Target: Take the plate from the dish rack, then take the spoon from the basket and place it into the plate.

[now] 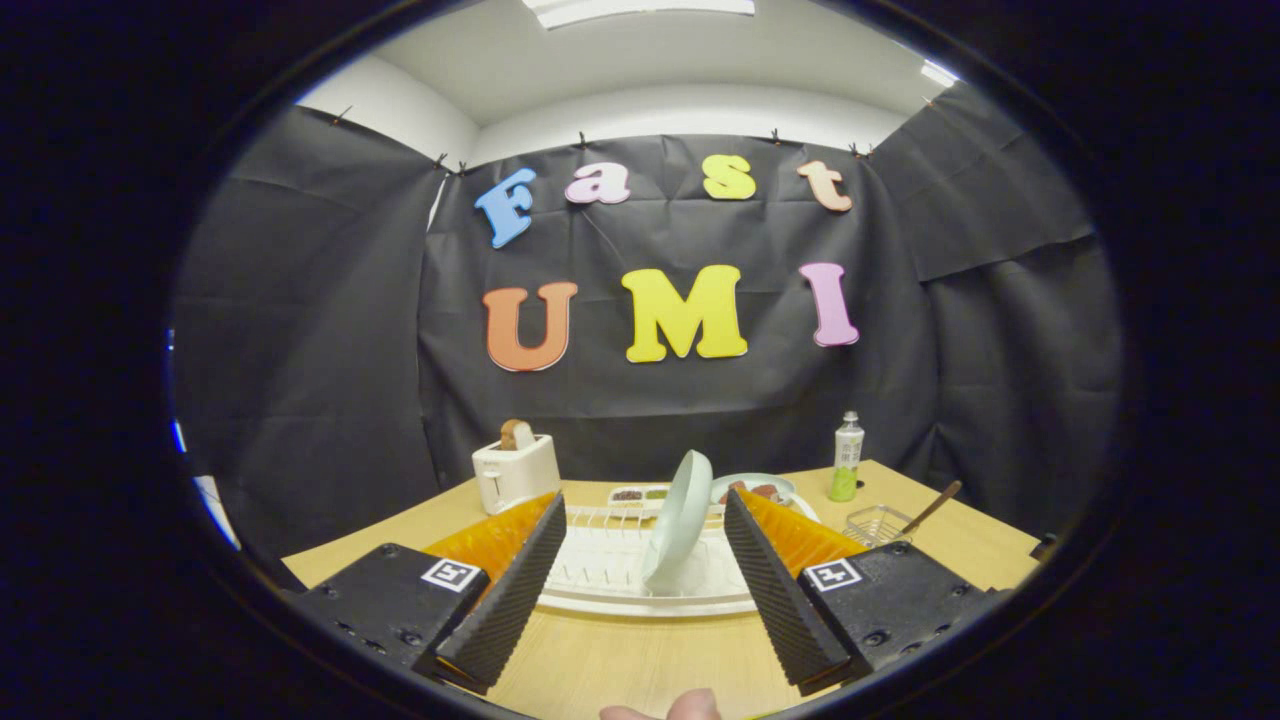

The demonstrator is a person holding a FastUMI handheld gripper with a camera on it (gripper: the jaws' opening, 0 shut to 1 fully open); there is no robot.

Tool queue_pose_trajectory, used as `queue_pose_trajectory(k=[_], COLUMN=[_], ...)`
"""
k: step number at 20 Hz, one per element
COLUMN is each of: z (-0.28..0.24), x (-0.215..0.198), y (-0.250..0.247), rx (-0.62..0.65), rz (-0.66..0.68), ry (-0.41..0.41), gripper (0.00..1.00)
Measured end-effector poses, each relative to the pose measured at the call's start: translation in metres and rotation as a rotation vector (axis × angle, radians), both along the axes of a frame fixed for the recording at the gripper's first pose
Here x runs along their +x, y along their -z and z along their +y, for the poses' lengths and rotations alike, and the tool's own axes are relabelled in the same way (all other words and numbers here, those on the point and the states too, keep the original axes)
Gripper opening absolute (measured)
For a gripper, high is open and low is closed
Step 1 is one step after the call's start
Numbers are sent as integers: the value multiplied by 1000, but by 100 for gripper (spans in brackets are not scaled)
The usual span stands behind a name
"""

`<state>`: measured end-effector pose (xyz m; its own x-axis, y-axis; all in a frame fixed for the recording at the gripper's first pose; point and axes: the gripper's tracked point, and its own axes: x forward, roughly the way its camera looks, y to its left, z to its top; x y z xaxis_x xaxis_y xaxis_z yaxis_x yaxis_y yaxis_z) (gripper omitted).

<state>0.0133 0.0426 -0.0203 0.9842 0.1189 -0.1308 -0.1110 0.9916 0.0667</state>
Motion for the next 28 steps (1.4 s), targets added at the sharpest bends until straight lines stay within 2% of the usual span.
queue_pose_trajectory(k=[5, 13, 17, 20, 24, 28], z=[-1, -32, -31, -27, -29, -32], x=[19, 98, 134, 163, 194, 207], y=[-18, -69, -70, -52, -23, 12], rx=[-27, -136, -196, -184, -156, -145], rz=[0, 106, 239, 406, 628, 777], ry=[-26, -52, -79, -116, -106, -79], gripper=[100, 100, 100, 100, 100, 100])
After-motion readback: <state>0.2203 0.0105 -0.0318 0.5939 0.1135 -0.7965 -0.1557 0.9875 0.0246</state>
